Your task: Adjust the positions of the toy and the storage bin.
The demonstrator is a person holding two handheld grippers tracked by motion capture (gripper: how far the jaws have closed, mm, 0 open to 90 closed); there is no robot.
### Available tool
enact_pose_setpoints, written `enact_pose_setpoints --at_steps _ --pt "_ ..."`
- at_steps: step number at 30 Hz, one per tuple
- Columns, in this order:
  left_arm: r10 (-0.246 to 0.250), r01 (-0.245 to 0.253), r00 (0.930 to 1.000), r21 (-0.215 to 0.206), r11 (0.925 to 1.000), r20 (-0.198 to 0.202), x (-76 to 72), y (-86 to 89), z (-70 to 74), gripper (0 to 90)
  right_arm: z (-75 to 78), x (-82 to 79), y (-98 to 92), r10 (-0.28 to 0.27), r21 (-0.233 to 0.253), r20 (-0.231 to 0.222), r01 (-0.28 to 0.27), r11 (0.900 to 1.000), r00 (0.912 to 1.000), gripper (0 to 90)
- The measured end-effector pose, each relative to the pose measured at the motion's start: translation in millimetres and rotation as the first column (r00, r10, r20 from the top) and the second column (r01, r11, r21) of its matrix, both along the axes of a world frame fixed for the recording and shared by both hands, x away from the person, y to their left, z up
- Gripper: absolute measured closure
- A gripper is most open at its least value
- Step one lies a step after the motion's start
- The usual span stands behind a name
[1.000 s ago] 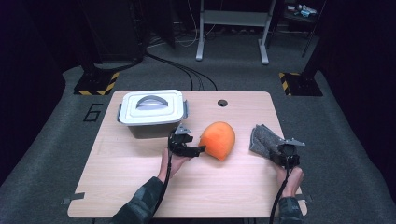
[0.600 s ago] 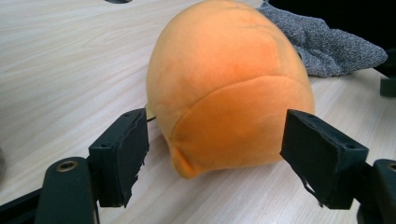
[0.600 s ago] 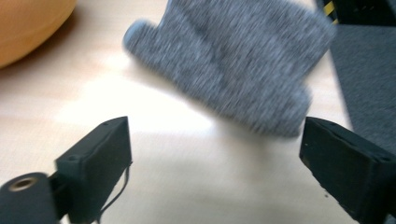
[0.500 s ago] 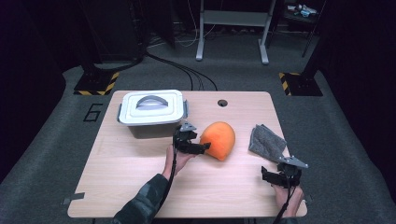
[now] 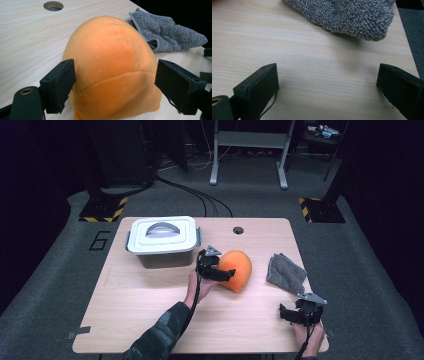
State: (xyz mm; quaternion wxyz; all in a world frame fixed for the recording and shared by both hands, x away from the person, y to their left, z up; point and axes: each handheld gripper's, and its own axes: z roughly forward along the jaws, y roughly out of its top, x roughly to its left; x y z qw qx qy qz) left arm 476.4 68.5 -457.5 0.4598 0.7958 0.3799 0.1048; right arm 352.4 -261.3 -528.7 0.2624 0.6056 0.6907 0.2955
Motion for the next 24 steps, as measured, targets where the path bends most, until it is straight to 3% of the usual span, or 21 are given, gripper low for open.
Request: enact_pose_setpoints --at_steps 10,18,24 --pt "0.008 -0.006 0.9996 0.065 0.9979 -0.029 7.2 -13.5 -5.9 17.6 -0.5 -0.2 -0.7 -0.008 0.013 -0.004 0.008 1.000 1.0000 4.4" --pt "-0.001 0.003 0.9997 0.099 0.9950 -0.026 3.0 -17.3 -18.6 45.0 -0.7 -0.2 -0.6 -0.010 0.015 -0.003 0.010 1.000 0.9999 4.3" --pt "-0.014 0.014 0.9999 0.071 0.9974 -0.006 1.1 -13.2 -22.7 59.1 -0.9 0.0 -0.7 -0.011 0.016 -0.002 0.011 1.000 0.9999 4.3"
